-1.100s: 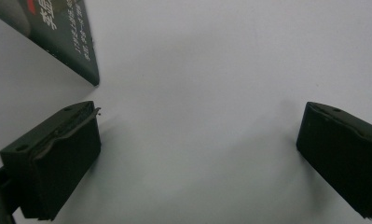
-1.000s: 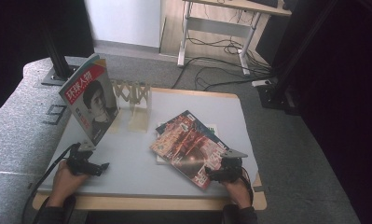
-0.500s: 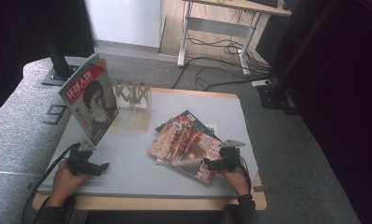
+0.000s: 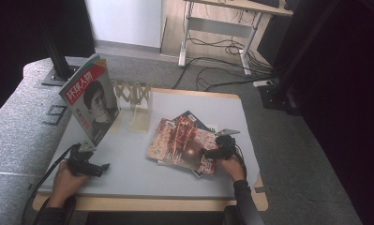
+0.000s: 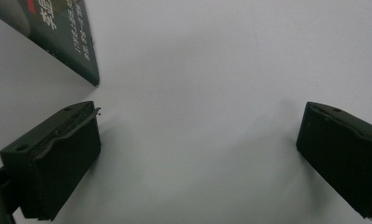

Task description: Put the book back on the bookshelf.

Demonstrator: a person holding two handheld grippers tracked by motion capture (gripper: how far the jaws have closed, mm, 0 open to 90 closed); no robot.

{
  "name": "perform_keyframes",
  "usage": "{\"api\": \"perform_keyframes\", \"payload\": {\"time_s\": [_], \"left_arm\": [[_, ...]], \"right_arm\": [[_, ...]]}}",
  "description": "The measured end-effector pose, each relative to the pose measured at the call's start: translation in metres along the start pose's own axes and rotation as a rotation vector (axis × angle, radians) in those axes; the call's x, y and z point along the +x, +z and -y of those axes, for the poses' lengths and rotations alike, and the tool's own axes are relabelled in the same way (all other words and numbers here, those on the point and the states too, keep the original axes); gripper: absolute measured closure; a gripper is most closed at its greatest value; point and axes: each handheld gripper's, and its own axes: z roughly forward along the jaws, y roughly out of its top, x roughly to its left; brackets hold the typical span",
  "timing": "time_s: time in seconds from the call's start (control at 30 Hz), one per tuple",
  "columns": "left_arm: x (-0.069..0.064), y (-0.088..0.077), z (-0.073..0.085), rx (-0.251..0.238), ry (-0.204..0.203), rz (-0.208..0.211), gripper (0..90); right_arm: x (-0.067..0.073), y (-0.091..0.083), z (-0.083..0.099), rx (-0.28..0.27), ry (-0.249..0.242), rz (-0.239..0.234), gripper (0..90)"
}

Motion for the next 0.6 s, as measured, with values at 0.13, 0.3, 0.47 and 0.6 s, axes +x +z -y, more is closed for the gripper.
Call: {"api": "perform_keyframes", "payload": {"time_s": [0.13, 0.3, 0.47, 0.6], "left_arm": [[0.000, 0.000, 0.000, 0.000, 0.000, 0.000, 0.0], [0.000, 0.000, 0.000, 0.000, 0.000, 0.000, 0.0], [0.000, 0.000, 0.000, 0.000, 0.000, 0.000, 0.0], [0.000, 0.000, 0.000, 0.000, 0.000, 0.000, 0.0]], "right_arm": [[0.000, 0.001, -0.002, 0.004, -0.002, -0.002, 0.0], [0.007, -0.007, 0.006, 0.001, -0.011, -0.027, 0.0], [0.021, -0.021, 0.020, 0.004, -0.055, -0.032, 0.0], [0.032, -0.030, 0.033, -0.013, -0.055, -0.046, 0.0]]}}
